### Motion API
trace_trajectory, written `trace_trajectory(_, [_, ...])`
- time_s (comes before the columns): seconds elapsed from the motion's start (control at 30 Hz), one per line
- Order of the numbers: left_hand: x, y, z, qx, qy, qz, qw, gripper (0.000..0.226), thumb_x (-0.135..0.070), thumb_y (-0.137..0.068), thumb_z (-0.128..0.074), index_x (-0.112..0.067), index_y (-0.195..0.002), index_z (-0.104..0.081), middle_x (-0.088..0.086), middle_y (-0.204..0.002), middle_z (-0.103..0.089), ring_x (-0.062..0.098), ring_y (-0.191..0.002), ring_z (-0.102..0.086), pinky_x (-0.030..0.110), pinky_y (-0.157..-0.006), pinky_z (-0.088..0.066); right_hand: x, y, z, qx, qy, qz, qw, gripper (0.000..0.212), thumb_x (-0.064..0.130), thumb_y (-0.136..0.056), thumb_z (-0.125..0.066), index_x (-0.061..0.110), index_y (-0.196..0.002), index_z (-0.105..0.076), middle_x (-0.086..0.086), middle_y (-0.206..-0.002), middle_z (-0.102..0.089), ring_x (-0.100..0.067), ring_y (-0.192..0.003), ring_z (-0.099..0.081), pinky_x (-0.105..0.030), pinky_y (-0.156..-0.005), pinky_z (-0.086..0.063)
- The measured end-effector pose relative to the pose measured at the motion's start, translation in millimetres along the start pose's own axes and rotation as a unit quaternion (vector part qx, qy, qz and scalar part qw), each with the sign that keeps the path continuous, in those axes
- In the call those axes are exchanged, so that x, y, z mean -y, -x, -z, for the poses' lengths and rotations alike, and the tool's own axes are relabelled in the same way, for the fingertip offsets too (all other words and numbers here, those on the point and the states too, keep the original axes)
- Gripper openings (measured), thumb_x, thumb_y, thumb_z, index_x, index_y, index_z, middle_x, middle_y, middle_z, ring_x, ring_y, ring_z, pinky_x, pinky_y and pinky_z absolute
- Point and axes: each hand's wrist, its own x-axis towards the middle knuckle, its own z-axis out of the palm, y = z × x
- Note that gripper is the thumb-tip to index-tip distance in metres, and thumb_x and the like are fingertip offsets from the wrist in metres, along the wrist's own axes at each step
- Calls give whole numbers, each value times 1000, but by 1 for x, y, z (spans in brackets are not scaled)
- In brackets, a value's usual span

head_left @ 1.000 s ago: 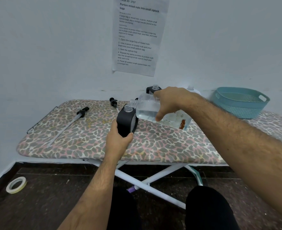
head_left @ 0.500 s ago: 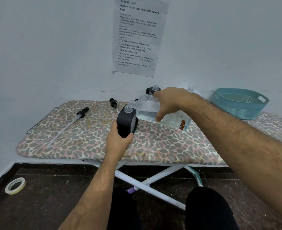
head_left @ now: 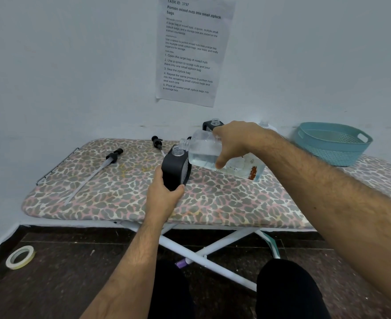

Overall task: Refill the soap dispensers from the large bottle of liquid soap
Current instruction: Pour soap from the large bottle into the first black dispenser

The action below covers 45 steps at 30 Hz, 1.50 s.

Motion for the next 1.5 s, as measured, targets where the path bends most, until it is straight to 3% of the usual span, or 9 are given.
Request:
trace_trajectory(0.23, [1, -1, 0, 2, 2, -1, 1000, 57, -15, -84, -71, -33, -131, -44, -29, -106, -56, -12, -97, -55, 10, -75, -42, 1, 1, 2, 3, 1, -2, 1000, 85, 57, -66, -82, 27, -137, -45, 6, -130, -58, -18, -106, -54, -34, -76, -43])
trace_trajectory(0.33, [2, -1, 0, 2, 2, -1, 1000, 58, -15, -84, -71, -31, -132, -45, -26, -107, -58, -10, -97, -57, 13, -76, -44, 1, 0, 2, 1, 4, -1, 1000, 85, 57, -66, -82, 27, -137, -46, 6, -132, -58, -20, -113, -56, -35, -77, -44])
trace_trajectory(0.5, [2, -1, -1, 0, 2, 0, 1000, 56, -14, -84, -71, -29, -131, -46, -27, -107, -59, -13, -94, -57, 7, -73, -42, 2, 0, 2, 4, 7, 0, 1000, 86, 58, -67, -81, 27, -138, -45, 6, -133, -57, -20, -115, -56, -35, -77, -44])
trace_trajectory(0.73, [4, -1, -1, 0, 1, 1, 1000, 56, -16, -83, -71, -32, -130, -45, -27, -108, -58, -9, -98, -57, 13, -76, -44, 2, 1, 3, 3, 11, 1, 1000, 87, 57, -67, -82, 27, -139, -44, 6, -134, -57, -20, -116, -55, -35, -78, -43])
trace_trajectory(1.07, [0, 0, 0, 0, 5, 5, 1000, 55, -13, -84, -72, -33, -128, -46, -28, -105, -58, -17, -91, -56, 2, -68, -42, 3, 1, 4, 6, 14, -2, 1000, 83, 57, -67, -81, 26, -135, -46, 6, -129, -58, -18, -107, -54, -35, -78, -44])
trace_trajectory(1.2, [0, 0, 1, 4, 4, 4, 1000, 54, -15, -85, -71, -34, -128, -45, -28, -106, -57, -14, -96, -56, 5, -70, -42, 2, 1, 4, 6, 15, -6, 1000, 82, 57, -67, -81, 26, -134, -47, 6, -126, -59, -17, -95, -49, -35, -76, -43])
trace_trajectory(1.5, [0, 0, 0, 6, 8, 1, 1000, 57, -14, -85, -70, -31, -133, -45, -28, -107, -58, -17, -93, -57, 3, -68, -43, 2, 0, 4, 6, 14, -10, 1000, 83, 58, -65, -82, 27, -134, -47, 6, -126, -59, -17, -95, -49, -35, -75, -43])
